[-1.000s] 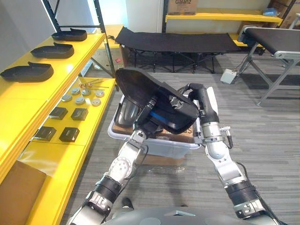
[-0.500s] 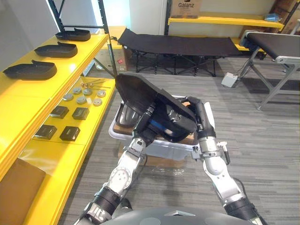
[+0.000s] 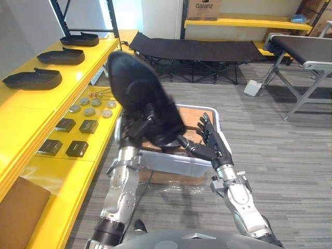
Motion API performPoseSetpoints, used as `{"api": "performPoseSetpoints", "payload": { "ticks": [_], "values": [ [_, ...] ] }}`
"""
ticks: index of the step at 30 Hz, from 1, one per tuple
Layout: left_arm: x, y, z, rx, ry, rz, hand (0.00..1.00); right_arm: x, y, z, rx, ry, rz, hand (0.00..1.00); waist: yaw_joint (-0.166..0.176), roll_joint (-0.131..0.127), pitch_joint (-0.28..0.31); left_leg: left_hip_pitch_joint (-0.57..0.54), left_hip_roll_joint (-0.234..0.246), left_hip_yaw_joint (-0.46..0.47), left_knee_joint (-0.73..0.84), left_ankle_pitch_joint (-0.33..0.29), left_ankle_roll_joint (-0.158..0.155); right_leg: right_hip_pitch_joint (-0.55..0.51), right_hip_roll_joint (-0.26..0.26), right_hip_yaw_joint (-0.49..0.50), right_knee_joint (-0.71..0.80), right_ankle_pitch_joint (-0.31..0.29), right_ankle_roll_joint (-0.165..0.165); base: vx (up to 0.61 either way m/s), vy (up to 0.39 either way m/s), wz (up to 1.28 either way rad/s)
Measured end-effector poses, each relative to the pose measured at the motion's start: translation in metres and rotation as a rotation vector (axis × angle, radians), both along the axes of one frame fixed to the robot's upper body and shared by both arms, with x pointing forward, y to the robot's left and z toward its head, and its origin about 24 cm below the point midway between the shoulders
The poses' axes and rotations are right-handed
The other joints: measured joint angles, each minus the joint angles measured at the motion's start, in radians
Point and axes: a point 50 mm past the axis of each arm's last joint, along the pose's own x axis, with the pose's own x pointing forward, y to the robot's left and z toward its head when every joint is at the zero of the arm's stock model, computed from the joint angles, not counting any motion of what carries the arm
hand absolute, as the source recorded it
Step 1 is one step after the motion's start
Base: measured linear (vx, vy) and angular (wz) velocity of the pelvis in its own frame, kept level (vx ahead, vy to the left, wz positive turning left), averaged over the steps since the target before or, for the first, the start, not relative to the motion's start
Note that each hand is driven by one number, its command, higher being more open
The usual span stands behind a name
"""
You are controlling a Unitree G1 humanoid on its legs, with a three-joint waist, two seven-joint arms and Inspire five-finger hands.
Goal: Walk over and take three plastic housings, then place them on the shelf
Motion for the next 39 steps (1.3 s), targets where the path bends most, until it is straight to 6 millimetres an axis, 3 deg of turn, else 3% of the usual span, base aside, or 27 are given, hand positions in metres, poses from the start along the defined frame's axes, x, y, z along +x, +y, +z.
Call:
{"api": "performPoseSetpoints", "payload": {
  "ticks": [4, 11, 18, 27, 32, 39],
  "values": [
    [-0.022, 0.025, -0.017, 0.11, 0.09, 0.192, 0.0, -0.01, -0.009, -0.006, 0.184, 0.029, -0.034, 1.0, 0.003, 0.0, 0.0, -0.008, -0.002, -0.001, 0.0, -0.001, 0.0, -0.006, -0.002, -0.001, 0.0, 0.0, 0.0, 0.01, 0.009, 0.02],
    [-0.027, 0.027, -0.004, 0.131, -0.012, 0.205, 0.0, -0.03, -0.028, -0.018, 0.266, 0.078, -0.137, 1.0, 0.007, 0.001, 0.0, -0.019, -0.003, 0.005, 0.0, -0.003, 0.004, -0.019, -0.004, 0.001, 0.002, 0.0, 0.0, 0.0, 0.02, 0.0],
    [-0.032, 0.025, -0.002, 0.119, -0.037, 0.134, 0.0, -0.048, -0.059, -0.038, 0.245, 0.158, -0.317, 1.0, -0.007, 0.017, -0.005, -0.022, 0.0, 0.016, 0.0, -0.004, 0.004, -0.033, -0.003, 0.014, 0.002, 0.0, 0.0, 0.01, 0.013, -0.07],
    [-0.047, 0.034, -0.001, 0.108, -0.03, 0.162, 0.0, -0.049, -0.059, -0.046, 0.176, 0.205, -0.363, 1.0, 0.004, 0.039, -0.014, -0.036, -0.003, -0.013, 0.0, -0.003, 0.003, -0.028, -0.003, -0.015, 0.0, 0.0, 0.0, 0.02, 0.005, 0.09],
    [-0.053, 0.042, 0.015, 0.108, -0.087, 0.232, 0.0, -0.034, -0.052, -0.047, 0.131, 0.206, -0.336, 1.0, 0.038, 0.044, -0.012, -0.069, -0.014, -0.106, 0.0, 0.007, 0.0, -0.001, -0.001, -0.1, -0.002, -0.009, 0.004, 0.02, 0.009, 0.48],
    [-0.083, 0.073, 0.026, 0.127, -0.1, 0.397, 0.0, -0.001, -0.013, -0.033, 0.017, 0.12, -0.12, 1.0, 0.146, 0.049, 0.0, -0.112, -0.038, -0.24, 0.001, 0.023, 0.003, 0.038, -0.004, -0.225, -0.001, -0.037, 0.018, 0.02, 0.025, 0.55]
  ]
}}
